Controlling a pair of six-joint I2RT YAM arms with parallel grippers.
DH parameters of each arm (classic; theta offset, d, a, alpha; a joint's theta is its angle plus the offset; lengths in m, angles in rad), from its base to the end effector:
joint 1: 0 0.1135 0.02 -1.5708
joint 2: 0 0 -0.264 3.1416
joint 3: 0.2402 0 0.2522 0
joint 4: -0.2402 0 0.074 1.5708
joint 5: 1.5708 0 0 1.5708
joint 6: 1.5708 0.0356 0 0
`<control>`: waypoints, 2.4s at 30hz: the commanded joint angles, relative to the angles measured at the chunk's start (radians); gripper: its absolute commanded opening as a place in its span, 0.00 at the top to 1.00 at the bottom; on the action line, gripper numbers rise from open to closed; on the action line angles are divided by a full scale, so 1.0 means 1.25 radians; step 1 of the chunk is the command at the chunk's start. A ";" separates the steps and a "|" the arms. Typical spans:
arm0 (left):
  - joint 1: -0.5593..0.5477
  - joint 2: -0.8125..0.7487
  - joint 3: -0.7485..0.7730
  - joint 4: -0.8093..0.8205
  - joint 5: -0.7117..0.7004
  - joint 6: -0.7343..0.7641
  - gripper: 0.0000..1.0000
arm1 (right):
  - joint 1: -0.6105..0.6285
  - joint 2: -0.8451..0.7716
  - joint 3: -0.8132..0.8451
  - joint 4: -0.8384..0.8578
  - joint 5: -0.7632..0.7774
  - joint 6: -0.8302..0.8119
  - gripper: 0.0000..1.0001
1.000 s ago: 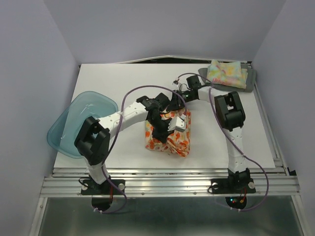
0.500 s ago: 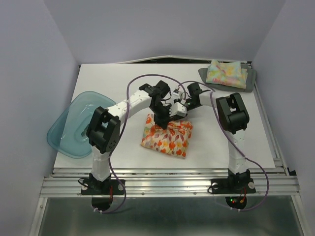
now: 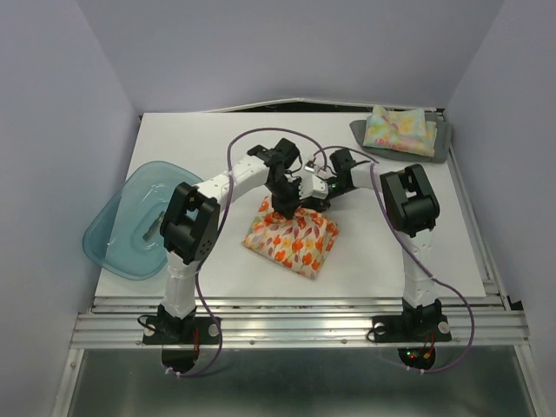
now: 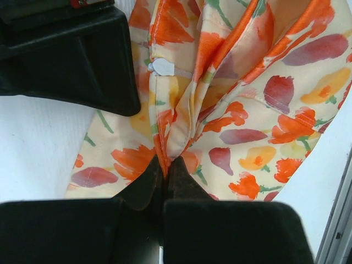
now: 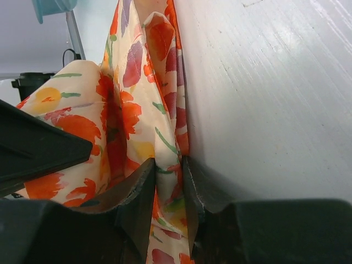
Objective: Fold and stack the skirts
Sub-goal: Fold the skirt
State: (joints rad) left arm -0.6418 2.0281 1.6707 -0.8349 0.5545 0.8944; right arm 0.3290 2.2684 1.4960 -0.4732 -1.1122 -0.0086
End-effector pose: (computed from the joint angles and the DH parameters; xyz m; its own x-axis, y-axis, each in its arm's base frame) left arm 0.3297 -0.2698 0.2240 0.0525 0.7884 -0.6129 0.9966 -0.0804 -0.0181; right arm 0.4019 0.1709 0.1028 -0.8932 -0.3089 -0.3268 -0.4218 0.3238 0.8469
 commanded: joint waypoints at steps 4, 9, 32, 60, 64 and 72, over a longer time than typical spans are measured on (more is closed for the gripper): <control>-0.008 -0.006 0.034 0.068 -0.031 0.006 0.99 | 0.015 0.022 0.017 -0.023 0.041 -0.025 0.67; -0.007 -0.012 0.010 0.100 -0.064 0.006 0.57 | 0.015 0.025 0.035 -0.025 0.054 -0.023 0.67; 0.069 -0.453 -0.452 0.421 0.137 -0.471 0.47 | -0.015 0.002 0.249 -0.052 0.140 0.064 0.47; 0.138 0.006 -0.481 1.074 -0.020 -1.284 0.71 | -0.203 -0.478 -0.195 0.022 0.102 0.271 0.21; 0.161 -0.060 -0.484 1.075 0.008 -1.275 0.68 | -0.168 -0.491 -0.274 0.281 0.027 0.489 0.42; 0.234 -0.241 -0.557 1.036 0.099 -1.213 0.69 | -0.023 -0.411 -0.366 0.764 0.033 0.830 0.49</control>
State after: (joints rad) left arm -0.3836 1.8294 0.9951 0.4450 0.6041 -0.6647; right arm 0.2352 1.7016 1.0809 0.0811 -1.0374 0.7681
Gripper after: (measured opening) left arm 0.316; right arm 0.512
